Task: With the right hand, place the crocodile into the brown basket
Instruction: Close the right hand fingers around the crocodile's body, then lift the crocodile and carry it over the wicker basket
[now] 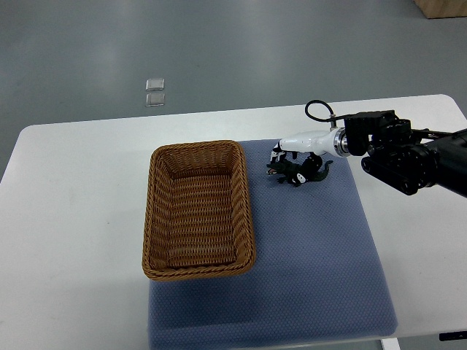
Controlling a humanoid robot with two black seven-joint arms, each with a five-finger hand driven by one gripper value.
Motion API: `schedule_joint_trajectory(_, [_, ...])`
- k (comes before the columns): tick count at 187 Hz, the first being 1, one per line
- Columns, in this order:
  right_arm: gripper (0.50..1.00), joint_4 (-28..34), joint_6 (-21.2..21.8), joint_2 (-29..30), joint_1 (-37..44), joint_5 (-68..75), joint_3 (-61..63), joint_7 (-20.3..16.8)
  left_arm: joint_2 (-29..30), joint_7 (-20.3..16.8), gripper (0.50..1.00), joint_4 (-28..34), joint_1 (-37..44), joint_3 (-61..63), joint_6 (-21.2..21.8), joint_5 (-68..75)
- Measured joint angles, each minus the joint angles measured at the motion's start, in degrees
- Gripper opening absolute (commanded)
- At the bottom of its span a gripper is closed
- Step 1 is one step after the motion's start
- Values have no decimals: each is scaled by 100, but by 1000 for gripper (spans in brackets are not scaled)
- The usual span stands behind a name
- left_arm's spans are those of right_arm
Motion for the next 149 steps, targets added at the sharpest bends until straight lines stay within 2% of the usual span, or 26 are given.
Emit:
schedule_joint_trajectory(26, [500, 0, 8, -9, 11, 0, 0, 22, 0, -1, 1000, 0, 0, 0, 0, 0])
schedule_joint_trajectory(149, [500, 7, 7, -92, 177, 58, 64, 61, 0, -1, 1000, 0, 1, 0, 0, 0])
